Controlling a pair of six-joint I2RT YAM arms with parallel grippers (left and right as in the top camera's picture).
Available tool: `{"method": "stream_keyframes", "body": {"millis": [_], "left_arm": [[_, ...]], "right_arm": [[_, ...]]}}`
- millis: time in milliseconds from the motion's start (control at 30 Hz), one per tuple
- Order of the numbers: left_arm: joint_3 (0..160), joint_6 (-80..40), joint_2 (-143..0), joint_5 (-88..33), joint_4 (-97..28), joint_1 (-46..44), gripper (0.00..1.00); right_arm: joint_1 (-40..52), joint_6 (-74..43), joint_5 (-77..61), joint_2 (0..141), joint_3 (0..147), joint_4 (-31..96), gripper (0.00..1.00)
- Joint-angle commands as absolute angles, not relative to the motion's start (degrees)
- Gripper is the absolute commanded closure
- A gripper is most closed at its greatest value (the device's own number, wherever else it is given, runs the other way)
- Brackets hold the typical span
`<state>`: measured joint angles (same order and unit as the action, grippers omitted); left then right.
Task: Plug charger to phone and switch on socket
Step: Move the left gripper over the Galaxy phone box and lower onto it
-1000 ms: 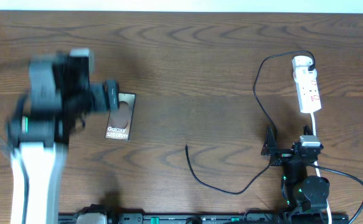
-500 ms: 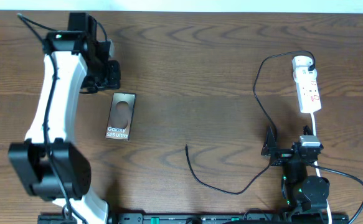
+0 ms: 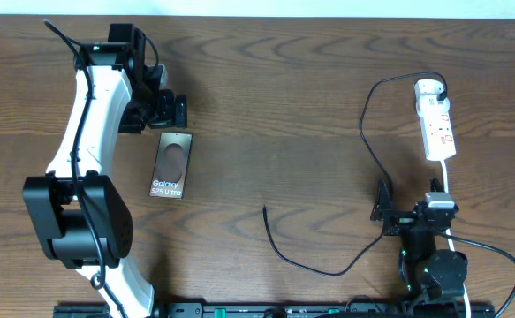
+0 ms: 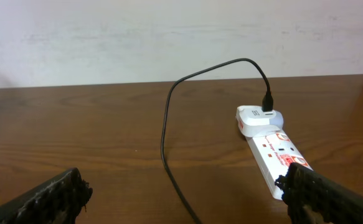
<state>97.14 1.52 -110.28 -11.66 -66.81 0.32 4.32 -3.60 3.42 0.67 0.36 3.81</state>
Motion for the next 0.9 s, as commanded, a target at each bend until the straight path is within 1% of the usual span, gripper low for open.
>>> {"method": "stream_keyframes", "body": {"millis": [0, 567, 867], "left_arm": [[94.8, 3.2, -111.1, -10.9, -65.8, 0.4, 0.02], [75.7, 3.9, -110.5, -10.7, -50.1, -0.7, 0.02], [71.7, 3.9, -110.5, -6.7, -47.2, -0.7, 0.02]], "right_arm": [[4.6, -2.9, 3.5, 0.3, 0.3, 4.1, 0.01], [4.6, -2.9, 3.5, 0.3, 0.3, 4.1, 0.01], [4.6, -2.9, 3.5, 0.3, 0.3, 4.1, 0.01]]}}
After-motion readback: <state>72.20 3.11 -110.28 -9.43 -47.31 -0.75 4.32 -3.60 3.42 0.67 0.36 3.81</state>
